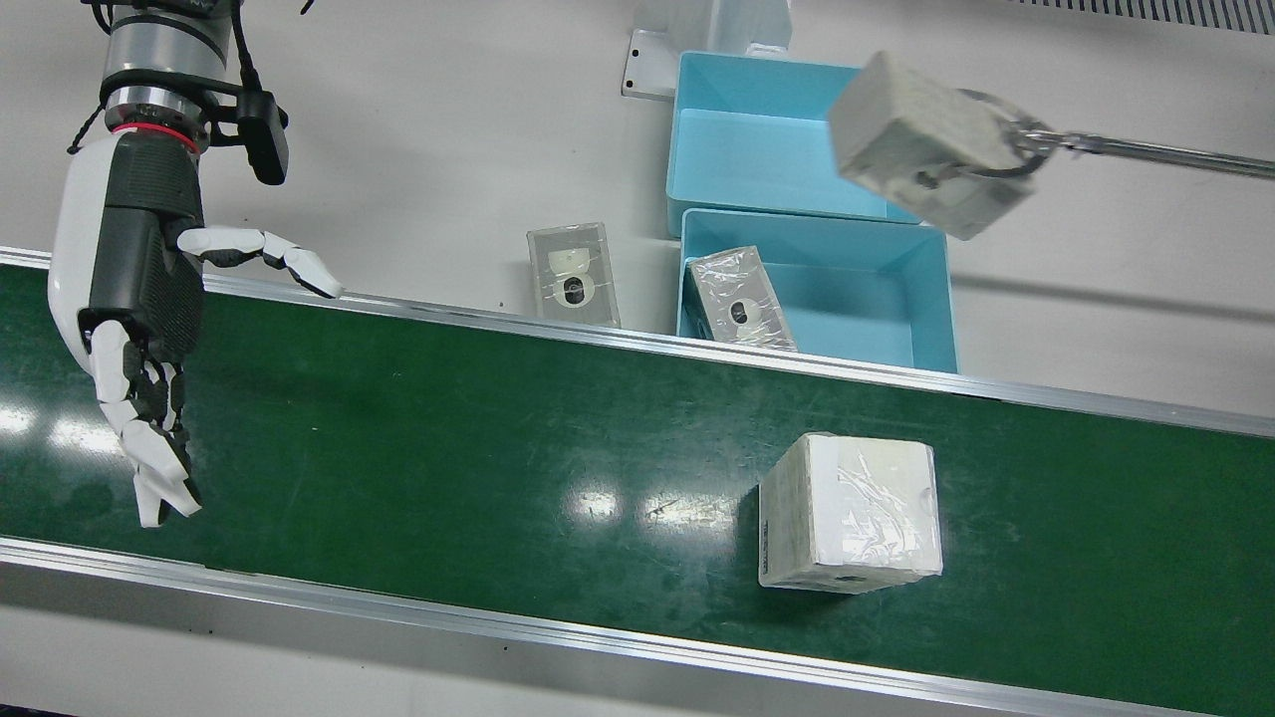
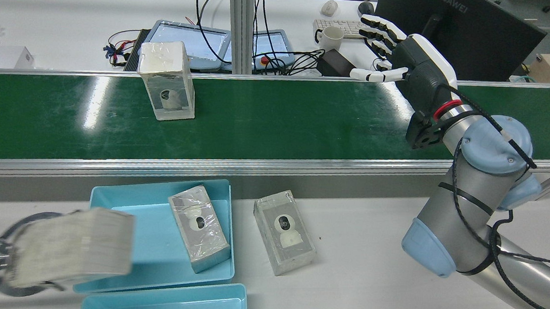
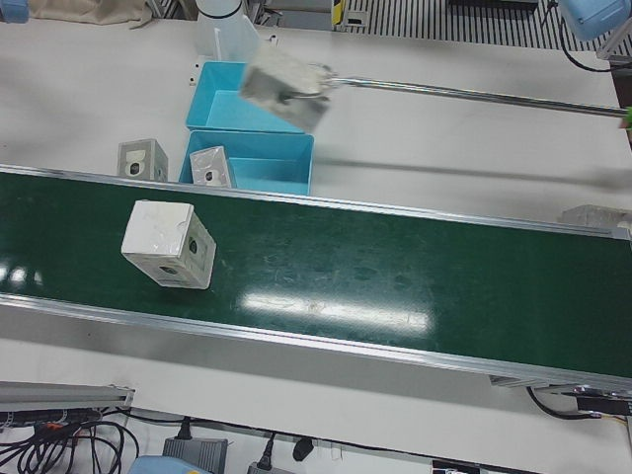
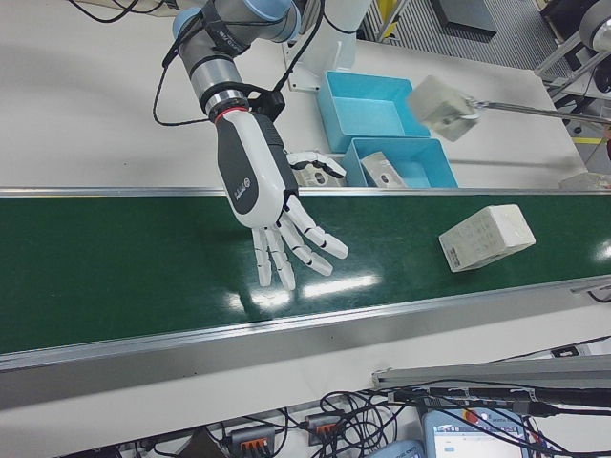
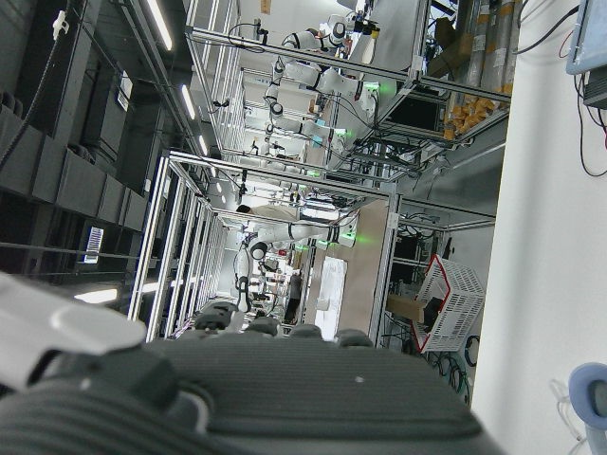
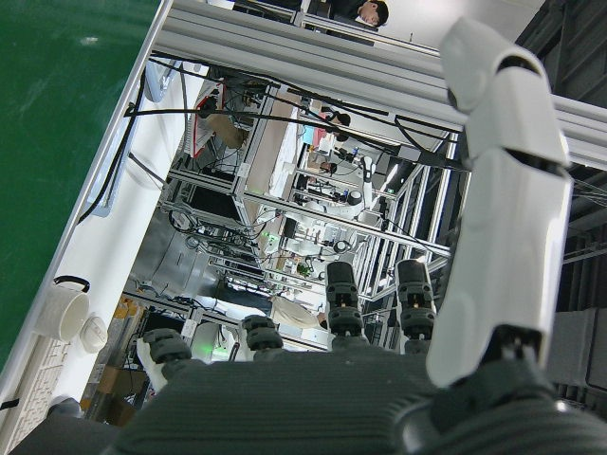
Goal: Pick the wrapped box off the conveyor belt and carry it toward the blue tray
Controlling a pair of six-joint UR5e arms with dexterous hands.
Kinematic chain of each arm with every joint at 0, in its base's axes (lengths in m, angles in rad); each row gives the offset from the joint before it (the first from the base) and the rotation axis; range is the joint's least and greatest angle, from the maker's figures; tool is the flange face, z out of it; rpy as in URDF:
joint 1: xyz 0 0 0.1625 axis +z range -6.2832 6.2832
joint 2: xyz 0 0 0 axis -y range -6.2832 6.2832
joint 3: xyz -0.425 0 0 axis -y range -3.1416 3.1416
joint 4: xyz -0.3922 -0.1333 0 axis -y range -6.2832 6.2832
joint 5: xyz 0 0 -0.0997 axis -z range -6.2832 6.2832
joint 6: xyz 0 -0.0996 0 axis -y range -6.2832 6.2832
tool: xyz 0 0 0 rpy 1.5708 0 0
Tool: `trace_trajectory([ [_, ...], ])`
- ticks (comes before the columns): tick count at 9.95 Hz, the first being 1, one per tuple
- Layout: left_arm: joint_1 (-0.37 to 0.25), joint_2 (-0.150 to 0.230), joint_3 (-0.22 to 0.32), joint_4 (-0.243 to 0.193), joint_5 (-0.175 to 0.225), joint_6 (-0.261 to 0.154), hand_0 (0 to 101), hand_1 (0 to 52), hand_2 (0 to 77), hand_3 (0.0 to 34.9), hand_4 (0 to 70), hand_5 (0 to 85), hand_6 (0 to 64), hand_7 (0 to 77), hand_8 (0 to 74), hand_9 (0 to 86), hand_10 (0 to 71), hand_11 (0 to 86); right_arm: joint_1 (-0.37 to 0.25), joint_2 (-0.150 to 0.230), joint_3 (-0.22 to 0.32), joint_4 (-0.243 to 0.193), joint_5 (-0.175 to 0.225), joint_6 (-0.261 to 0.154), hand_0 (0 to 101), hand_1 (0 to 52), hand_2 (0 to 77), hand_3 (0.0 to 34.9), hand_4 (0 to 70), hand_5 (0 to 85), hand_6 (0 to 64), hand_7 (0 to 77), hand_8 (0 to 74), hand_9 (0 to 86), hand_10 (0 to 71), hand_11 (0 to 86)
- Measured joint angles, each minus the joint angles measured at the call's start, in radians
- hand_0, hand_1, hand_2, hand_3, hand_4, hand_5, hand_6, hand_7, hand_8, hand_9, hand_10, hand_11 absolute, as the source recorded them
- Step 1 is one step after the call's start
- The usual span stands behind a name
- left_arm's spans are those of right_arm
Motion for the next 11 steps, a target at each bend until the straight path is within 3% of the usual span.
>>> trace_trajectory([
  [4,0.0,0.0,0.0,0.0,0.0,0.0,0,0.0,0.5,0.0,0.0,0.5,0.0,0.5,0.5,0.0,0.5,0.0,-0.002,0.001,-0.011,0.0,0.0,-0.001,45,14.7,24.0,29.8,5.4,19.1,0.0,18.0,1.1,7.1,2.2,4.4],
  [6,0.0,0.0,0.0,0.0,0.0,0.0,0,0.0,0.5,0.0,0.5,0.5,0.0,0.5,0.5,0.0,0.5,0.0,-0.006,0.007,-0.024,0.0,0.0,0.0,45,13.1,18.5,29.8,3.3,16.9,0.0,16.9,1.1,6.5,3.3,4.4],
  [11,0.0,0.0,0.0,0.0,0.0,0.0,0,0.0,1.1,0.0,0.5,0.5,0.0,0.5,0.5,0.0,0.5,0.0,-0.028,0.076,-0.095,0.001,0.0,-0.002,45,13.1,16.4,29.9,1.6,16.9,0.0,16.4,2.2,6.5,3.3,4.4],
])
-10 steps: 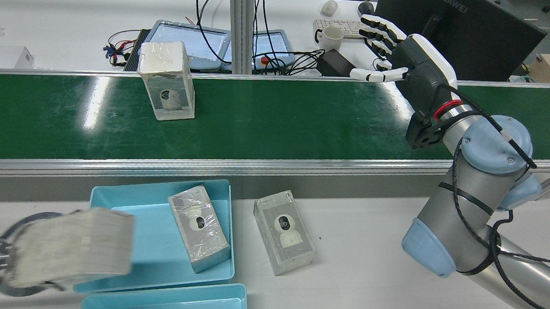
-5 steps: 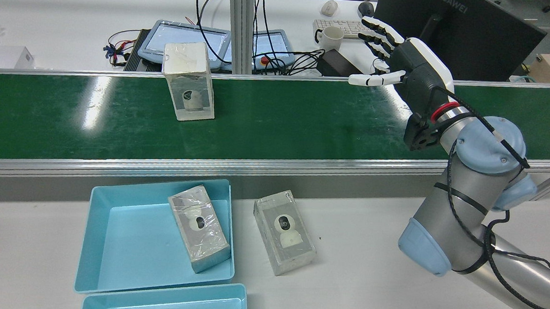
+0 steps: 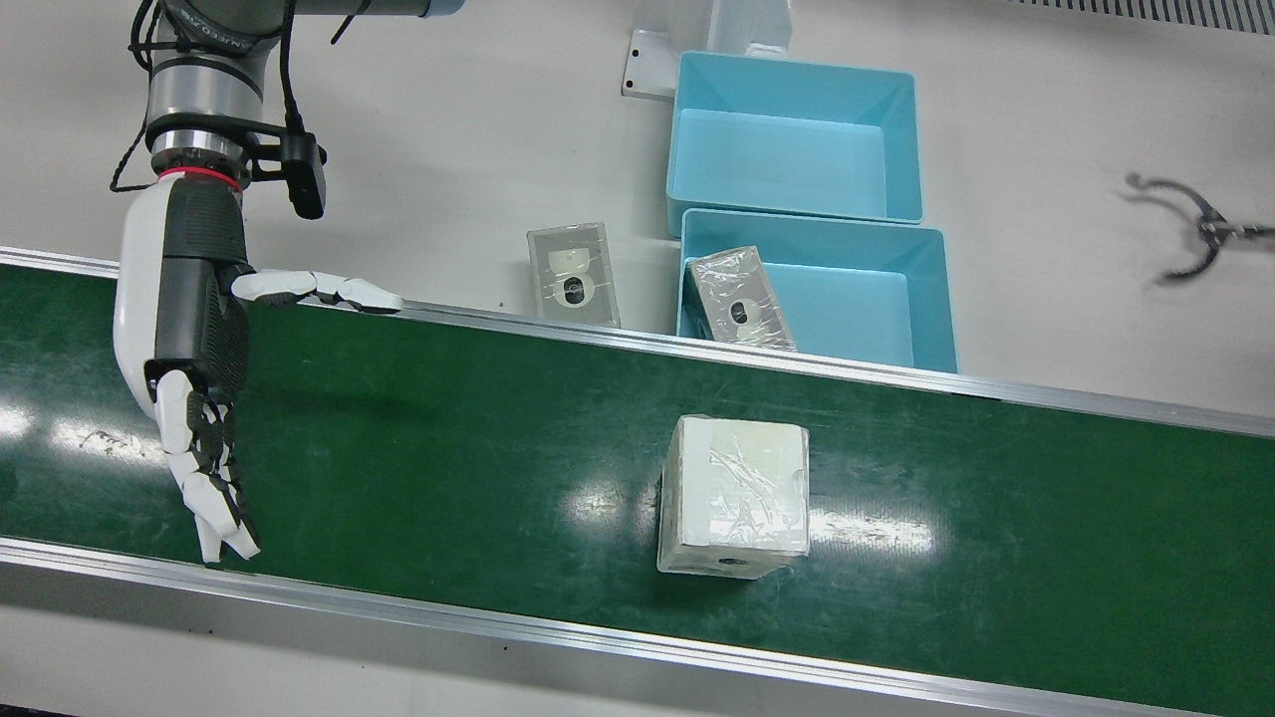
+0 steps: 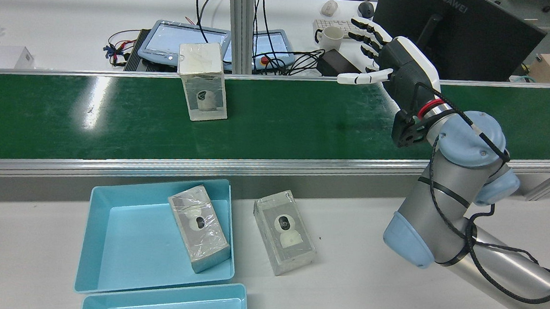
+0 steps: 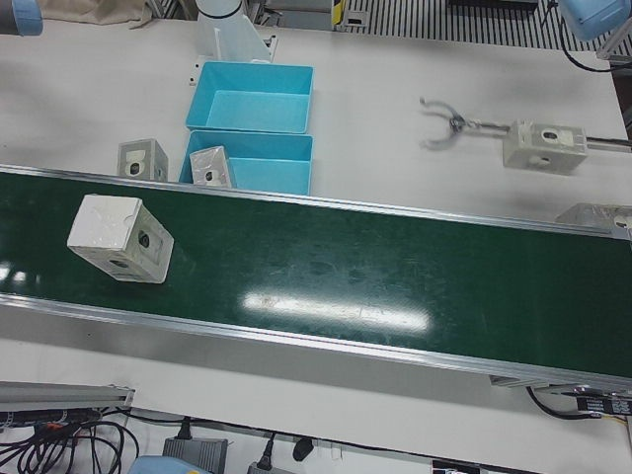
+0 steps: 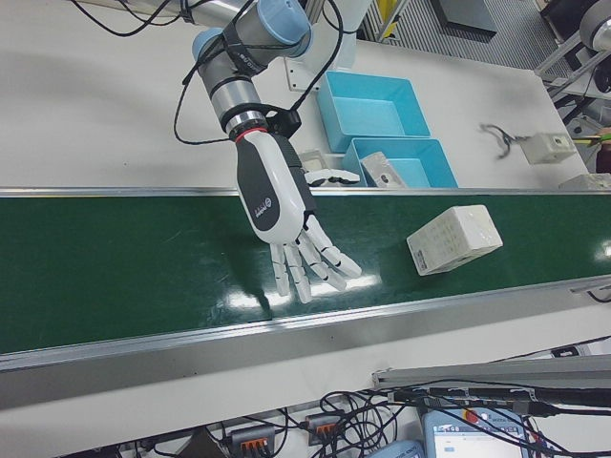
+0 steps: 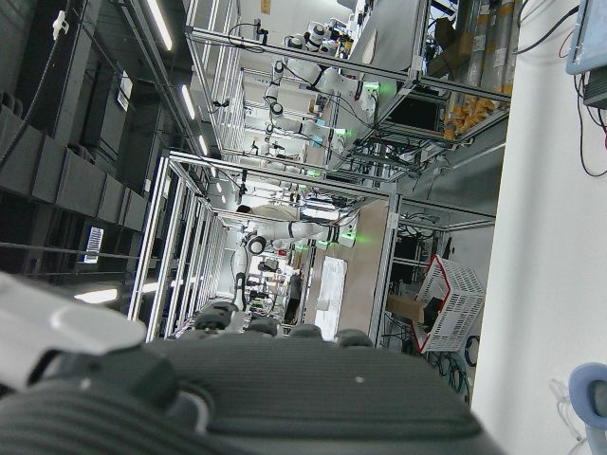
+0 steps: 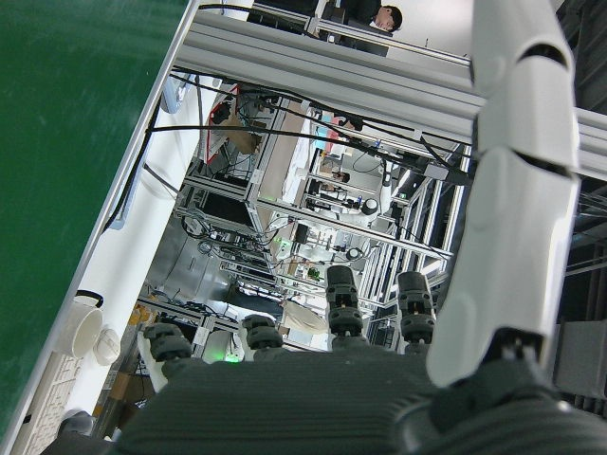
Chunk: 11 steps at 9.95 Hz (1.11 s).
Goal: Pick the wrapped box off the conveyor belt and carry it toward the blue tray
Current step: 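Move the right hand toward the clear-wrapped white box on the belt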
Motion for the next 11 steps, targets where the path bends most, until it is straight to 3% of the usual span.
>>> trace_trajectory([
  [3,0.0,0.0,0.0,0.0,0.0,0.0,0,0.0,0.5,0.0,0.0,0.5,0.0,0.5,0.5,0.0,0.5,0.0,-0.017,0.036,-0.041,0.005,0.0,-0.002,44,12.0,12.5,29.7,0.0,15.8,0.0,15.3,2.2,6.5,3.3,4.4],
  [4,0.0,0.0,0.0,0.0,0.0,0.0,0,0.0,0.5,0.0,0.0,0.5,0.0,0.5,0.5,0.0,0.0,0.0,-0.019,0.05,-0.058,0.009,0.0,-0.003,43,8.7,12.5,29.8,0.0,14.2,0.0,15.3,2.2,6.5,3.3,4.4],
  [5,0.0,0.0,0.0,0.0,0.0,0.0,0,0.0,1.1,0.0,0.0,0.5,0.0,0.5,0.5,0.0,0.5,0.0,-0.02,0.064,-0.073,0.01,0.0,-0.003,43,12.0,12.0,29.8,1.1,15.8,0.0,15.3,2.2,6.5,3.3,4.9],
  [11,0.0,0.0,0.0,0.0,0.0,0.0,0,0.0,1.1,0.0,0.5,0.5,0.0,0.5,0.5,0.0,0.5,0.0,-0.047,0.127,-0.142,0.035,0.001,-0.008,44,11.5,14.7,29.8,4.4,16.4,0.0,16.4,2.2,6.5,3.3,4.9],
])
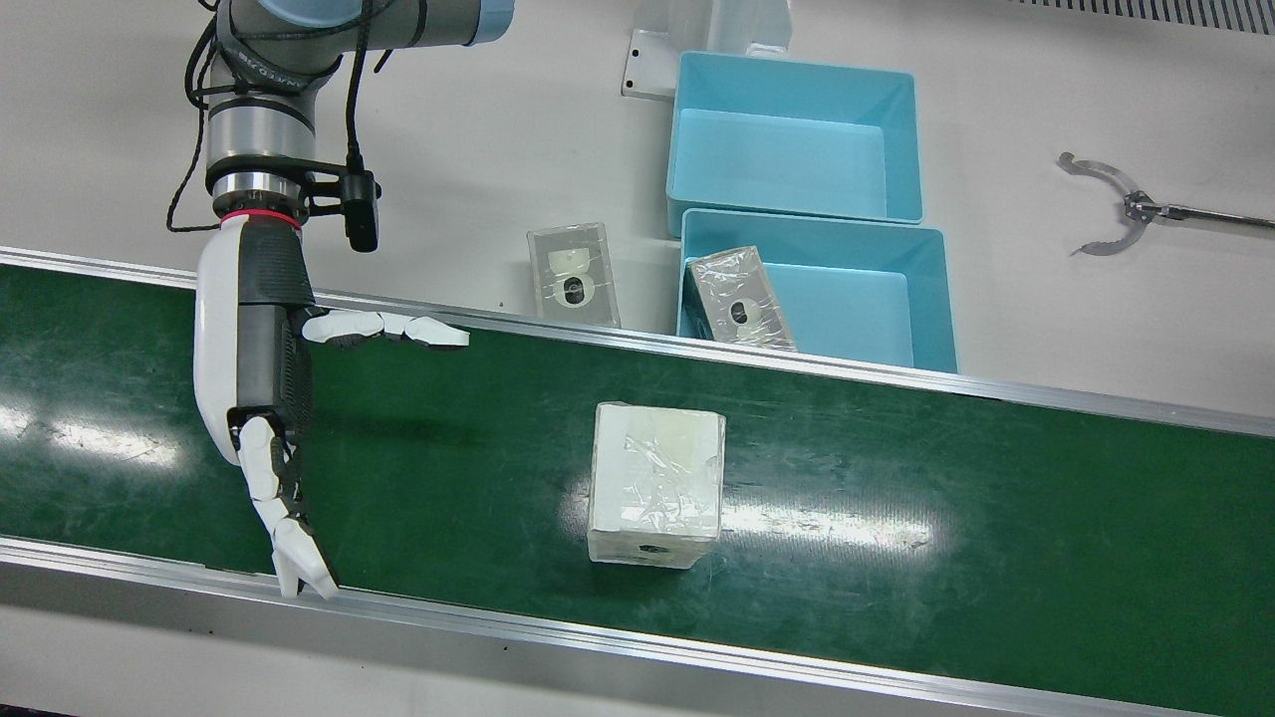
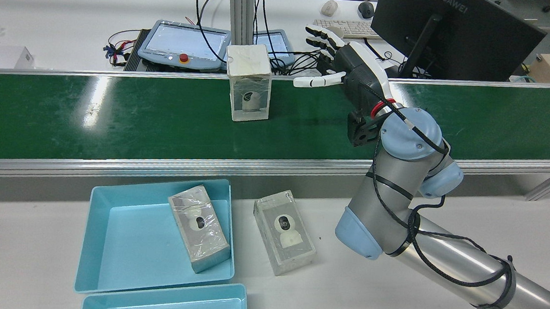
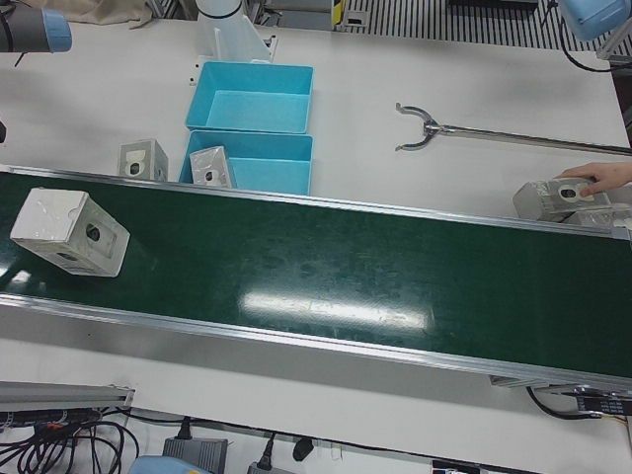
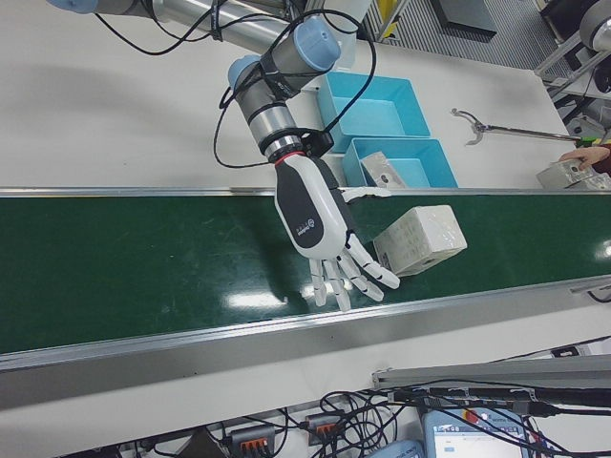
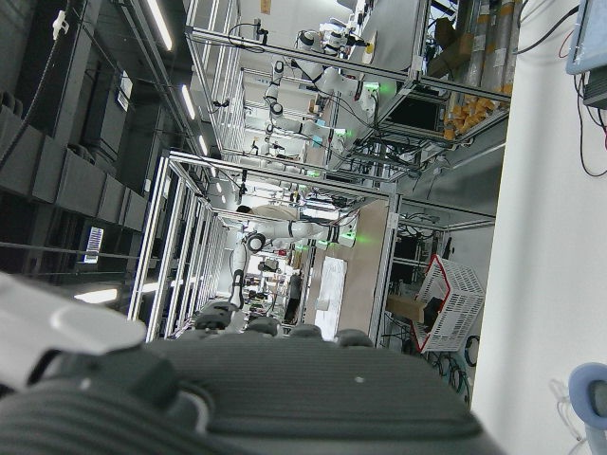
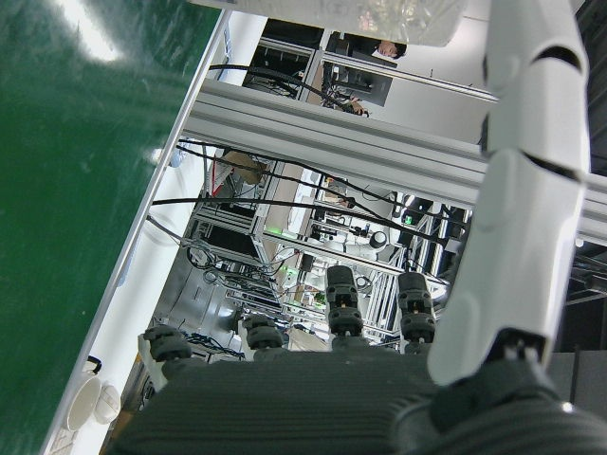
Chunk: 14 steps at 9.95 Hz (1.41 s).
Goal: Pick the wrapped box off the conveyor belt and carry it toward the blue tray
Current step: 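Move the right hand toward the clear-wrapped white box on the belt, then close the right hand around the wrapped box and lift it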
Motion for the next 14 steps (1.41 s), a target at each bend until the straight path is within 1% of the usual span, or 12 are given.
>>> trace_trajectory([
  [3,0.0,0.0,0.0,0.0,0.0,0.0,0,0.0,1.1,0.0,0.5,0.5,0.5,0.5,0.0,0.5,0.0,0.0,-0.011,0.008,-0.023,0.027,-0.001,-0.008,44,11.5,14.7,30.5,4.4,16.9,0.0,16.9,1.6,6.5,3.3,4.9],
  [4,0.0,0.0,0.0,0.0,0.0,0.0,0,0.0,1.1,0.0,0.5,0.5,0.0,0.5,0.5,0.0,0.0,0.0,-0.013,0.009,-0.028,0.033,-0.001,-0.009,44,11.5,14.7,30.6,5.4,18.0,0.0,16.9,2.2,6.5,3.3,4.9],
  [6,0.0,0.0,0.0,0.0,0.0,0.0,0,0.0,0.5,0.0,0.0,0.5,0.5,0.5,0.5,0.5,0.5,0.0,-0.015,0.014,-0.05,0.056,-0.001,-0.009,44,11.5,14.7,30.6,5.4,18.0,0.0,16.9,2.2,6.5,3.3,4.9],
  [7,0.0,0.0,0.0,0.0,0.0,0.0,0,0.0,1.1,0.0,0.0,0.5,0.0,0.5,0.5,0.0,0.5,0.0,-0.016,0.017,-0.061,0.07,-0.001,-0.009,44,11.5,16.4,30.0,6.5,18.0,0.0,18.0,1.1,6.5,3.3,4.9],
  [9,0.0,0.0,0.0,0.0,0.0,0.0,0,0.0,1.1,0.0,0.0,0.5,0.0,0.5,0.0,0.5,0.5,0.0,-0.023,0.021,-0.074,0.088,-0.001,-0.009,44,11.5,15.8,30.0,7.6,19.6,0.0,18.0,1.1,6.5,3.3,4.9],
  [10,0.0,0.0,0.0,0.0,0.0,0.0,0,0.0,1.1,0.0,0.5,0.5,0.0,0.5,0.5,0.0,0.5,0.0,-0.028,0.021,-0.085,0.11,-0.002,-0.008,44,11.5,16.4,30.0,8.7,20.7,0.0,19.1,1.1,6.5,2.7,5.4],
  [11,0.0,0.0,0.0,0.0,0.0,0.0,0,0.0,0.5,0.0,0.0,0.5,0.0,0.5,0.5,0.0,0.5,0.0,-0.032,0.022,-0.106,0.151,-0.004,-0.005,44,11.5,16.4,30.0,8.7,20.7,0.0,19.1,1.1,6.5,2.7,5.4],
  [12,0.0,0.0,0.0,0.0,0.0,0.0,0,0.0,0.5,0.0,0.0,0.5,0.0,0.5,0.5,0.0,0.5,0.0,-0.037,0.021,-0.121,0.184,-0.006,-0.002,43,9.3,18.5,29.3,21.8,25.6,0.0,20.7,0.0,3.3,2.7,6.5],
  [13,0.0,0.0,0.0,0.0,0.0,0.0,0,0.0,1.1,0.0,0.0,0.5,0.5,0.5,0.5,0.5,0.5,0.0,-0.043,0.021,-0.13,0.211,-0.007,0.006,40,2.2,21.8,26.8,27.3,29.5,4.9,27.8,9.3,6.0,9.8,12.0],
  [14,0.0,0.0,0.0,0.0,0.0,0.0,0,0.0,1.1,0.0,0.0,0.5,0.5,0.5,0.5,0.5,0.5,0.0,-0.046,0.018,-0.132,0.229,-0.007,0.021,36,0.0,19.1,25.1,30.5,31.1,13.6,36.0,20.2,15.8,20.2,22.4],
])
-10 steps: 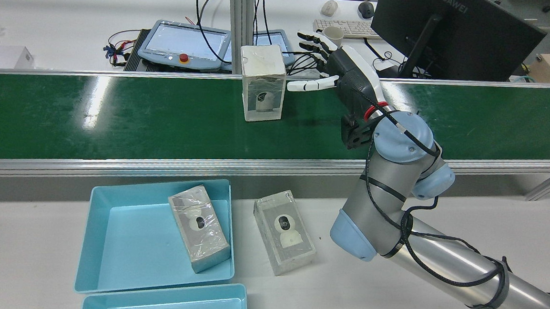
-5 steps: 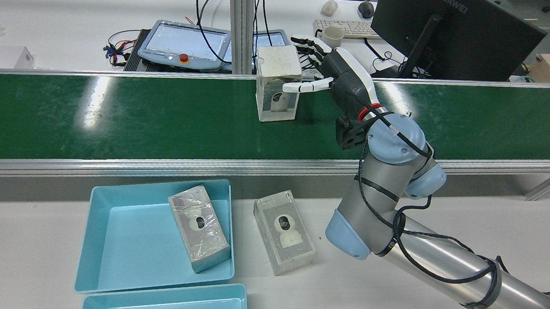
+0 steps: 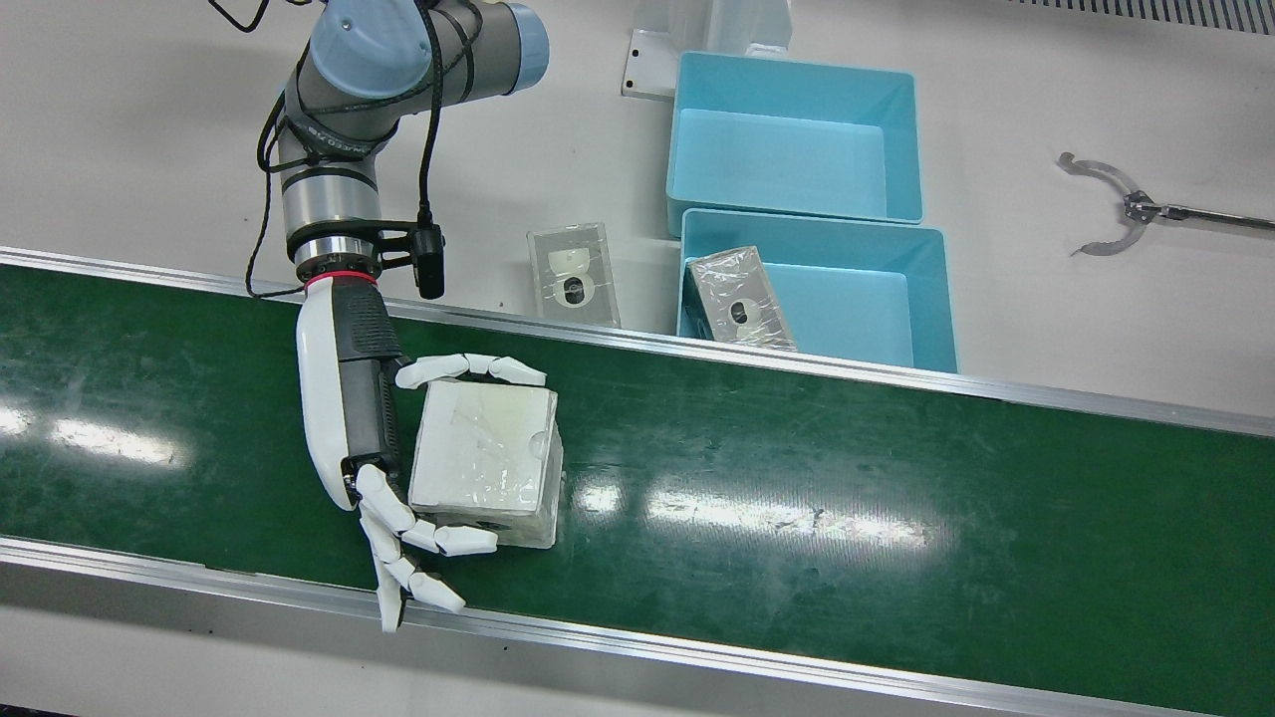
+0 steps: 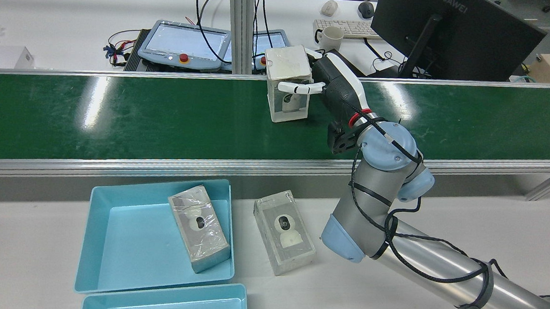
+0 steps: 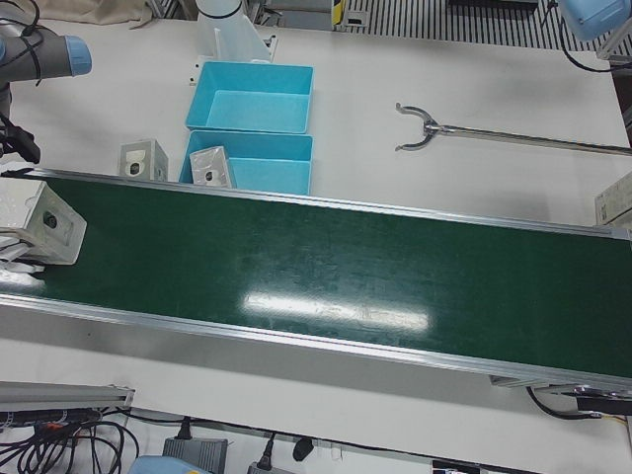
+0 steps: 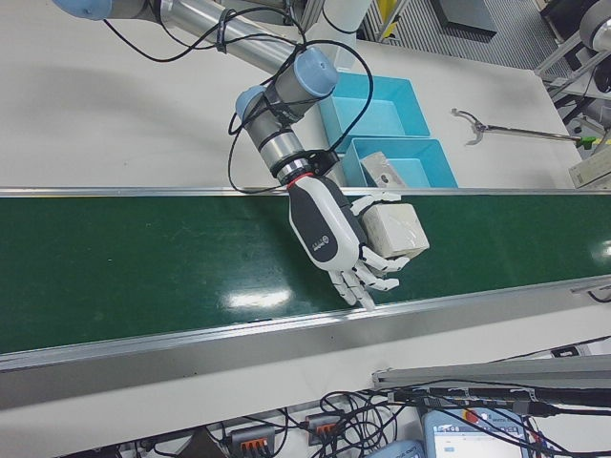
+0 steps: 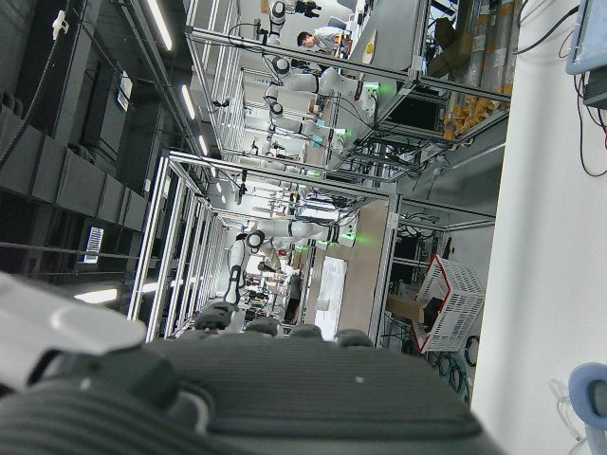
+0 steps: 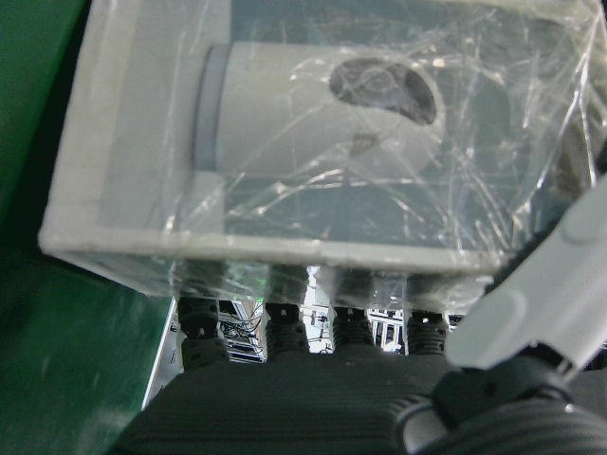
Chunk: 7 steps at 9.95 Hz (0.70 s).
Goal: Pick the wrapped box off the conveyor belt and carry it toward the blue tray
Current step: 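Close the right hand around the wrapped box and lift it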
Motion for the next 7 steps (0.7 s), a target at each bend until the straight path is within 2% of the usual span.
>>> trace_trajectory([
  [1,0.0,0.0,0.0,0.0,0.0,0.0,0,0.0,0.5,0.0,0.0,0.5,0.0,0.5,0.5,0.0,0.5,0.0,-0.002,-0.002,0.011,0.009,-0.001,0.02,35,0.0,20.7,22.4,33.8,32.2,20.2,42.0,28.9,25.1,21.3,31.6],
  [2,0.0,0.0,0.0,0.0,0.0,0.0,0,0.0,0.5,0.0,0.0,0.5,0.0,0.5,0.5,0.0,0.5,0.0,-0.003,-0.004,0.039,0.012,-0.002,0.032,35,0.0,21.3,18.1,37.1,32.7,24.0,43.1,37.6,33.3,22.4,30.5],
  [3,0.0,0.0,0.0,0.0,0.0,0.0,0,0.0,0.5,0.0,0.0,0.5,0.0,0.5,0.5,0.0,0.5,0.0,-0.003,-0.005,0.08,0.014,-0.003,0.036,36,0.0,21.8,14.2,39.3,32.7,27.3,44.2,42.0,35.5,22.4,30.5],
  [4,0.0,0.0,0.0,0.0,0.0,0.0,0,0.0,0.5,0.0,0.0,0.5,0.0,0.5,0.5,0.0,0.5,0.0,-0.013,-0.006,0.12,0.014,-0.005,0.033,37,0.0,21.8,5.2,40.4,34.4,30.0,46.4,42.0,41.5,21.8,31.1],
  [5,0.0,0.0,0.0,0.0,0.0,0.0,0,0.0,0.5,0.0,0.0,0.5,0.0,0.5,0.5,0.0,0.5,0.0,-0.038,-0.007,0.174,0.014,-0.005,0.016,38,0.0,21.3,0.7,40.4,36.0,32.2,47.5,40.9,52.4,20.7,28.9],
  [6,0.0,0.0,0.0,0.0,0.0,0.0,0,0.0,0.5,0.0,0.5,0.5,0.0,0.5,0.5,0.0,0.5,0.0,-0.074,-0.008,0.239,0.014,-0.002,-0.018,38,0.0,21.3,0.7,40.4,36.0,32.2,47.5,40.9,52.4,20.7,28.9],
  [7,0.0,0.0,0.0,0.0,0.0,0.0,0,0.0,0.5,0.0,0.0,0.5,0.0,0.5,0.5,0.0,0.5,0.0,-0.116,-0.008,0.302,0.014,0.003,-0.062,40,0.0,18.5,0.0,46.4,42.0,40.4,56.7,45.8,64.9,19.1,27.3],
])
